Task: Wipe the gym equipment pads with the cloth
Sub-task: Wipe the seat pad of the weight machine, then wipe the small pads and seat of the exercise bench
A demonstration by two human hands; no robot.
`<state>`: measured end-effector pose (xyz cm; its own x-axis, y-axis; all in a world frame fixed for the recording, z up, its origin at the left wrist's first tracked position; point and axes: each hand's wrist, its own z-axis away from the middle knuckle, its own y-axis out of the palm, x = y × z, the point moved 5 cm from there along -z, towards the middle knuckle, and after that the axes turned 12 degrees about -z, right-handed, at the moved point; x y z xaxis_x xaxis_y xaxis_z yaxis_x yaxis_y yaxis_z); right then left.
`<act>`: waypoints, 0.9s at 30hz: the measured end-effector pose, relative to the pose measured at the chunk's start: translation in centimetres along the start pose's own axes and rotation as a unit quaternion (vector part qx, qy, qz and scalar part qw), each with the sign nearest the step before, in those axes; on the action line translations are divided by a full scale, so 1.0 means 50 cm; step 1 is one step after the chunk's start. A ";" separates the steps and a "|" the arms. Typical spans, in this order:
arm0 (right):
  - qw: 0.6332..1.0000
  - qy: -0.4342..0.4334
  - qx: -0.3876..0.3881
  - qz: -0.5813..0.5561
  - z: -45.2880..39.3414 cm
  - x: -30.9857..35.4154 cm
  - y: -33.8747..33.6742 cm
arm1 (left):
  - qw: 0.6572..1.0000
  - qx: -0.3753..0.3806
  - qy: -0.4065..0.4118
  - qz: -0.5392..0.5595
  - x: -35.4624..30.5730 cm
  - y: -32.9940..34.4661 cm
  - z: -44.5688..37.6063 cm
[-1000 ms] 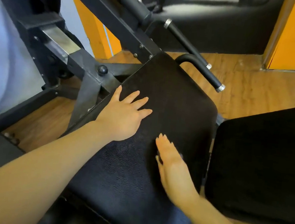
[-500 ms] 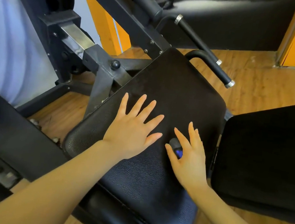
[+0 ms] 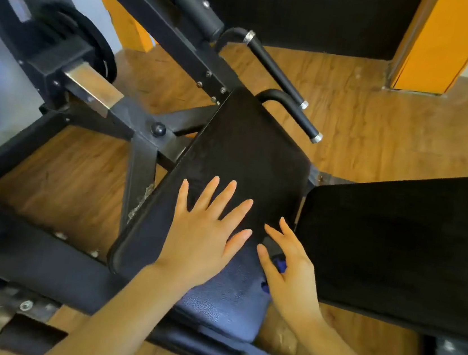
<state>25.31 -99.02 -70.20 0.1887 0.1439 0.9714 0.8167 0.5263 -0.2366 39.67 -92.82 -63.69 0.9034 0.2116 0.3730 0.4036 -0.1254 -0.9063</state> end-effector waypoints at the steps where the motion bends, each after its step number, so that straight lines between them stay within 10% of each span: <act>1: 1.000 0.019 -0.004 -0.004 0.018 0.046 -0.022 | 1.000 0.005 0.005 0.008 0.000 -0.046 -0.003; 15: 0.992 0.040 -0.010 0.118 0.219 0.898 -0.423 | 0.990 0.010 0.028 0.136 0.073 -0.909 -0.097; 27: 0.968 0.033 -0.181 0.170 0.416 1.076 -0.693 | 0.971 -0.079 0.161 0.161 -0.079 -1.258 -0.148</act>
<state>-4.15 -92.09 -10.10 0.5045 0.1970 0.8406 0.8369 0.1280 -0.5322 11.79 -92.95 -6.70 0.9746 -0.1740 0.1412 0.0870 -0.2870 -0.9540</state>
